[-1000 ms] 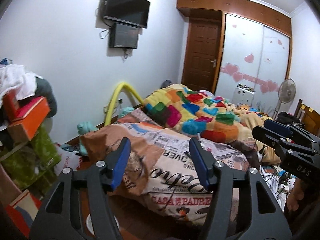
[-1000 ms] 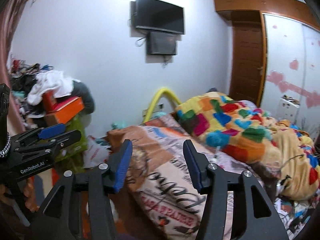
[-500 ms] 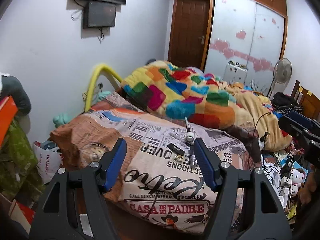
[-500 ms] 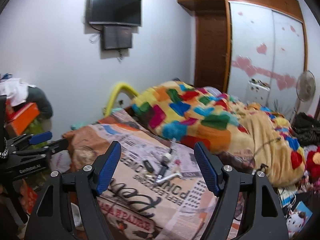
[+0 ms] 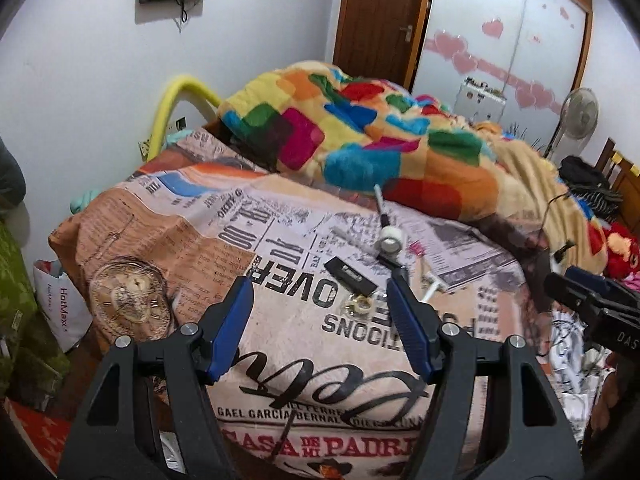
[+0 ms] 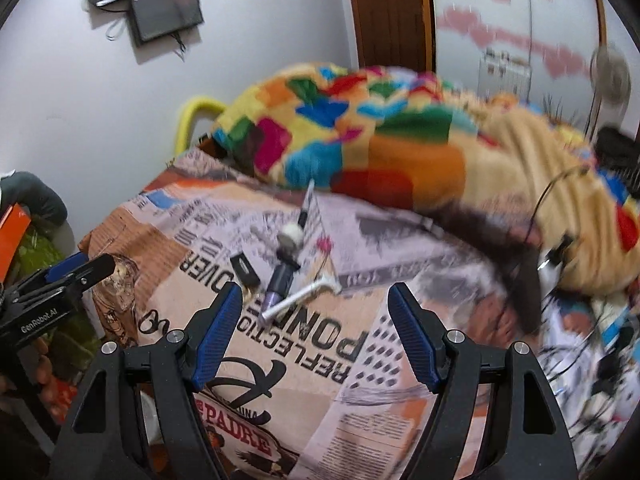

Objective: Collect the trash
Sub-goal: 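Grasp the bagged tape roll with left gripper while right gripper grasps the white razor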

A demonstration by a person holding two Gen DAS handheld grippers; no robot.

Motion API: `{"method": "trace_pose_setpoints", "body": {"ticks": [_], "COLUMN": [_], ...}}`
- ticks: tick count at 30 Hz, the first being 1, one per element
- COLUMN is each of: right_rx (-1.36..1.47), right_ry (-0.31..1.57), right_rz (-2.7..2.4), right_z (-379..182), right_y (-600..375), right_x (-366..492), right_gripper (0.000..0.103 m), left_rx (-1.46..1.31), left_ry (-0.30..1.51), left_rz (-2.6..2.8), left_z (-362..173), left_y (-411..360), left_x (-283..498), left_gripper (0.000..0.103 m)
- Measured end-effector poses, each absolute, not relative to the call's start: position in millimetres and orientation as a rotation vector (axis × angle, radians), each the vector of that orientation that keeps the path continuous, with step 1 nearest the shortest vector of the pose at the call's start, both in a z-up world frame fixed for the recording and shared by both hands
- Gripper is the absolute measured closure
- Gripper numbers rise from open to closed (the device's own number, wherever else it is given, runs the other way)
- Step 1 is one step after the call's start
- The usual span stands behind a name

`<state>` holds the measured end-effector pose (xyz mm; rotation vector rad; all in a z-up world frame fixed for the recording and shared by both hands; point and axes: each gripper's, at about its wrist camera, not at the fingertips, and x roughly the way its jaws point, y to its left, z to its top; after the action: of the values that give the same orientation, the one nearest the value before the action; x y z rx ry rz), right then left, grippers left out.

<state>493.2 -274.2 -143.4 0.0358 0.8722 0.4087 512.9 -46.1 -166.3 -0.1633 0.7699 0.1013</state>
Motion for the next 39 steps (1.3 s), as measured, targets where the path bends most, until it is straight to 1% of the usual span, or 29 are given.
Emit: {"method": "trace_pose_setpoints", "body": {"ticks": [5, 9, 11, 12, 13, 15, 18, 19, 23, 24, 25, 27, 29, 30, 33, 34, 35, 36, 38, 39], "right_rx": [0.117, 0.169, 0.206, 0.217, 0.232, 0.250, 0.235, 0.234, 0.221, 0.221, 0.217, 0.191, 0.186, 0.185, 0.189, 0.194, 0.206, 0.224, 0.234, 0.233], "right_ry": [0.983, 1.040, 1.073, 1.087, 1.103, 1.120, 1.131, 1.133, 1.127, 1.128, 1.131, 1.119, 1.117, 1.117, 1.114, 1.113, 1.115, 1.121, 1.128, 1.128], "right_rz": [0.416, 0.418, 0.421, 0.418, 0.419, 0.413, 0.405, 0.406, 0.402, 0.397, 0.388, 0.364, 0.368, 0.372, 0.387, 0.391, 0.393, 0.393, 0.391, 0.388], "right_z": [-187.4, -213.9, -227.3, -232.2, -237.8, -246.6, -254.0, -255.6, -259.2, -261.2, -263.2, -263.8, -263.5, -263.7, -264.5, -264.9, -265.2, -265.7, -265.8, -265.2], "right_y": [-269.9, -262.8, -259.7, -256.7, -255.3, -252.7, -245.2, -243.3, -239.3, -238.6, -237.4, -236.7, -238.3, -237.4, -239.0, -239.7, -241.3, -243.4, -244.6, -245.2], "right_x": [523.7, 544.7, 555.6, 560.7, 564.9, 570.8, 574.8, 575.8, 576.1, 578.6, 580.5, 581.1, 580.9, 581.4, 581.4, 581.3, 581.2, 581.5, 582.0, 581.4], "right_gripper": [0.031, 0.032, 0.037, 0.043, 0.047, 0.050, 0.061, 0.063, 0.067, 0.071, 0.078, 0.085, 0.085, 0.085, 0.086, 0.086, 0.087, 0.088, 0.089, 0.090], "left_rx": [-0.220, -0.185, -0.146, -0.133, -0.117, -0.103, -0.083, -0.080, -0.078, -0.080, -0.084, -0.081, -0.072, -0.064, -0.034, -0.026, -0.024, -0.021, -0.002, 0.004], "left_ry": [0.796, 0.849, 0.882, 0.897, 0.915, 0.929, 0.958, 0.966, 0.985, 0.988, 0.994, 1.007, 1.016, 1.025, 1.014, 1.007, 1.001, 0.994, 0.985, 0.986], "left_rz": [0.073, 0.063, 0.044, 0.031, 0.018, 0.004, -0.047, -0.053, -0.072, -0.080, -0.094, -0.110, -0.122, -0.130, -0.126, -0.123, -0.122, -0.120, -0.118, -0.122], "left_z": [-203.1, -229.0, -242.5, -247.9, -255.5, -264.3, -278.3, -282.7, -293.4, -295.3, -298.3, -303.2, -307.0, -309.5, -310.4, -310.8, -310.8, -311.0, -311.1, -310.9], "left_y": [-44.9, -49.3, -53.7, -55.5, -58.5, -61.8, -68.5, -69.5, -74.0, -74.6, -76.3, -80.0, -83.6, -86.1, -91.7, -93.6, -94.7, -96.0, -100.1, -101.5], "left_x": [541.4, 565.7, 577.4, 580.8, 586.1, 590.8, 598.0, 601.0, 608.4, 609.8, 612.0, 615.2, 616.8, 617.9, 617.8, 617.8, 617.7, 617.6, 617.2, 617.1], "left_gripper": [0.035, 0.035, 0.035, 0.035, 0.035, 0.036, 0.036, 0.036, 0.037, 0.037, 0.037, 0.037, 0.043, 0.045, 0.046, 0.048, 0.052, 0.053, 0.066, 0.066]}}
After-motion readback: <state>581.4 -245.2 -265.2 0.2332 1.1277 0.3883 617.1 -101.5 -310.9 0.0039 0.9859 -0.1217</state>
